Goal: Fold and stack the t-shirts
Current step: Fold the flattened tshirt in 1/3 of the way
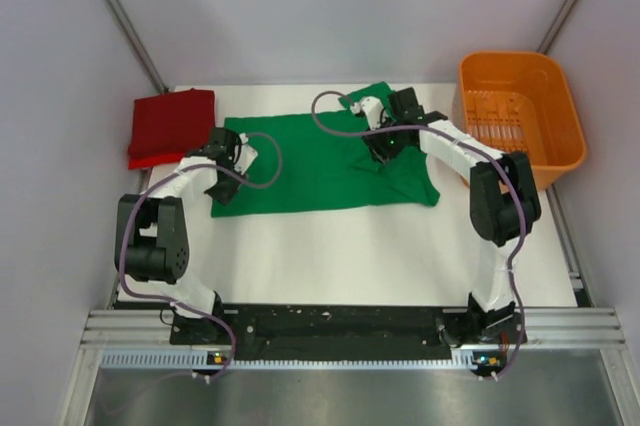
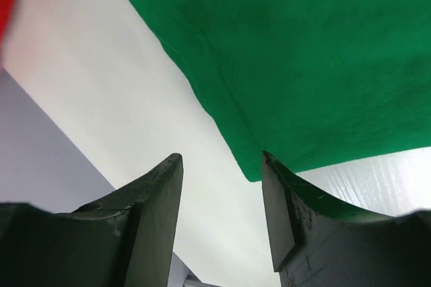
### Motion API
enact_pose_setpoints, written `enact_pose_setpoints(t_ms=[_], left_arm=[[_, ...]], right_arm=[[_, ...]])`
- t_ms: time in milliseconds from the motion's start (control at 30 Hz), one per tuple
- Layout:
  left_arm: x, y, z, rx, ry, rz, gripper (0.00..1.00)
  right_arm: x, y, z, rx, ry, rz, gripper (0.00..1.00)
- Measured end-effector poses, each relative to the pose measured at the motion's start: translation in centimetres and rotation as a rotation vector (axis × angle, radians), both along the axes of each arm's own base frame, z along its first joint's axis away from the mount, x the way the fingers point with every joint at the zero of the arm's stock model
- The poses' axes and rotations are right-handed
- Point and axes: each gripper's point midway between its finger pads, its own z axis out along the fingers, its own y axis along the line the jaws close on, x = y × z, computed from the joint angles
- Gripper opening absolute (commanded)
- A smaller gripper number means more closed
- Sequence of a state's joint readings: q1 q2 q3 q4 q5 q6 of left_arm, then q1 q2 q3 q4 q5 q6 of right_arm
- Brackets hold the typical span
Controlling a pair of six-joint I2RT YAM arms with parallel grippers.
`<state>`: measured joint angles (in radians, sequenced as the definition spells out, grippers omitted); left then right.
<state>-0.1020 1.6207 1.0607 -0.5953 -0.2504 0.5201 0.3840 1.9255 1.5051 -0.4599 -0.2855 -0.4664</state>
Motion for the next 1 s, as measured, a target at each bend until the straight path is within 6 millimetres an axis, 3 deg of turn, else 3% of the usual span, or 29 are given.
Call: enact_pose_setpoints(t_ms=[233,333,400,467,667,1000], left_arm=[[-0.9,0.6,-2.2,0.023,0.061,0.029,0.54],[-1.2,0.7,-2.6,0.027,0.07,0.031,0.54],[-1.3,0.7,-2.7,0.028,0.074,0.031,0.54],[-1.3,0.7,-2.7,0.028,0.073,0.031,0.54],[-1.2,0.7,-2.7,0.028,0.07,0.03,0.54],[-1.2,0.7,-2.7,0.03,0.067,0.03,0.54]], right_arm=[[-1.6,1.1,-5.7,-0.145,0.085,-0.01,0.44],[-1.6,0.7,-6.9,-0.203,0.084,-0.016,0.32],[-1.5,0.6,-7.0,-0.218,0.077,-0.015,0.26],[-1.3,0.3,-7.0,-0.238,0.066,-0.022,0.25],[-0.9,-0.6,-6.9,-0.281,0.043,-0.041,0.36],[-0.8,-0.6,-6.9,-0.284,0.039,-0.035,0.32]])
